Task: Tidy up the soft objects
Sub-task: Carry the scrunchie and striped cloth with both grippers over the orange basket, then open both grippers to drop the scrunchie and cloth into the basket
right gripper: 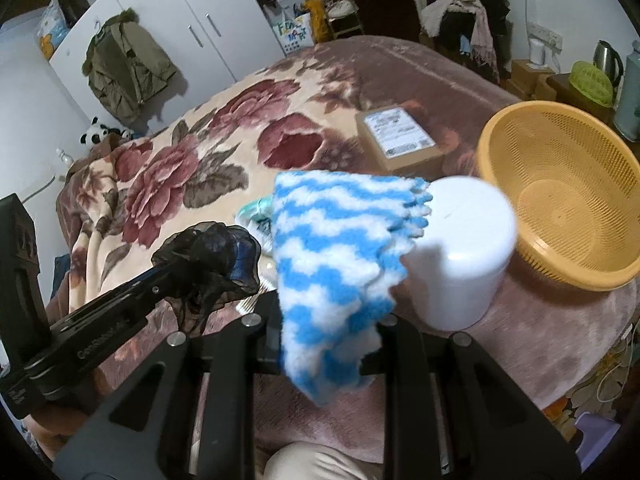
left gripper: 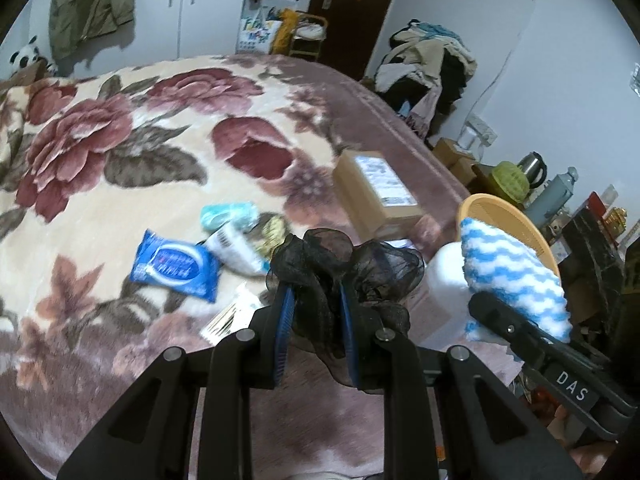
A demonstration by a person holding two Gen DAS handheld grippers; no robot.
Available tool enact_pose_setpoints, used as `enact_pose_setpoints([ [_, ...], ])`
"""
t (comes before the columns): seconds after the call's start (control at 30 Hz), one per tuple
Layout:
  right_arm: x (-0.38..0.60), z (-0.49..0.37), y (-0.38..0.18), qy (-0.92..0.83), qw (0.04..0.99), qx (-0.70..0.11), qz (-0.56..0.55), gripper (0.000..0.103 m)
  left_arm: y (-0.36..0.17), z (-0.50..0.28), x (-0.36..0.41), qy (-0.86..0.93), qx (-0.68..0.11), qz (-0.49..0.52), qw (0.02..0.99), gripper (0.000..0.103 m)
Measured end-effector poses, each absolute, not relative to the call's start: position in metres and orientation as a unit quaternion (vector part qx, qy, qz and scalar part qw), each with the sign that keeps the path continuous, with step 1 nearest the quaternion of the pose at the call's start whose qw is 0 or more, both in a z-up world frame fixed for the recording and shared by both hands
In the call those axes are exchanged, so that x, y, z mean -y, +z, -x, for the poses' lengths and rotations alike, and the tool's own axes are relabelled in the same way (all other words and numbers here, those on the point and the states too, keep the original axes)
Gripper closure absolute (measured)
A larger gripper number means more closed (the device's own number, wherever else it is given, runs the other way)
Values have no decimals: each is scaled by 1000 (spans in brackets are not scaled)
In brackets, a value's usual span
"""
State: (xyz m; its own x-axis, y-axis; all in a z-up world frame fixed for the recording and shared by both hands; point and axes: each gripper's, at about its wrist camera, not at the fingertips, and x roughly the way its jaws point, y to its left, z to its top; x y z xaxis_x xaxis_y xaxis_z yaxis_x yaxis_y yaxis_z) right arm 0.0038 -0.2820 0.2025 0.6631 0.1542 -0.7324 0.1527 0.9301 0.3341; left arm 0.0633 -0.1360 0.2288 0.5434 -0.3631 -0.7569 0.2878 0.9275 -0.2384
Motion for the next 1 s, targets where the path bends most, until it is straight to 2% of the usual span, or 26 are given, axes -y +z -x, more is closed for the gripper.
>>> enact_pose_setpoints([
  [0.4,340,2,219,-51,899,-388,-195,80,249,-79,223,-244,-428,21,870,80],
  [1.0,456,26,221,-170,880,-370,-243,78,243,-82,389,-350,-446,0,824,80],
])
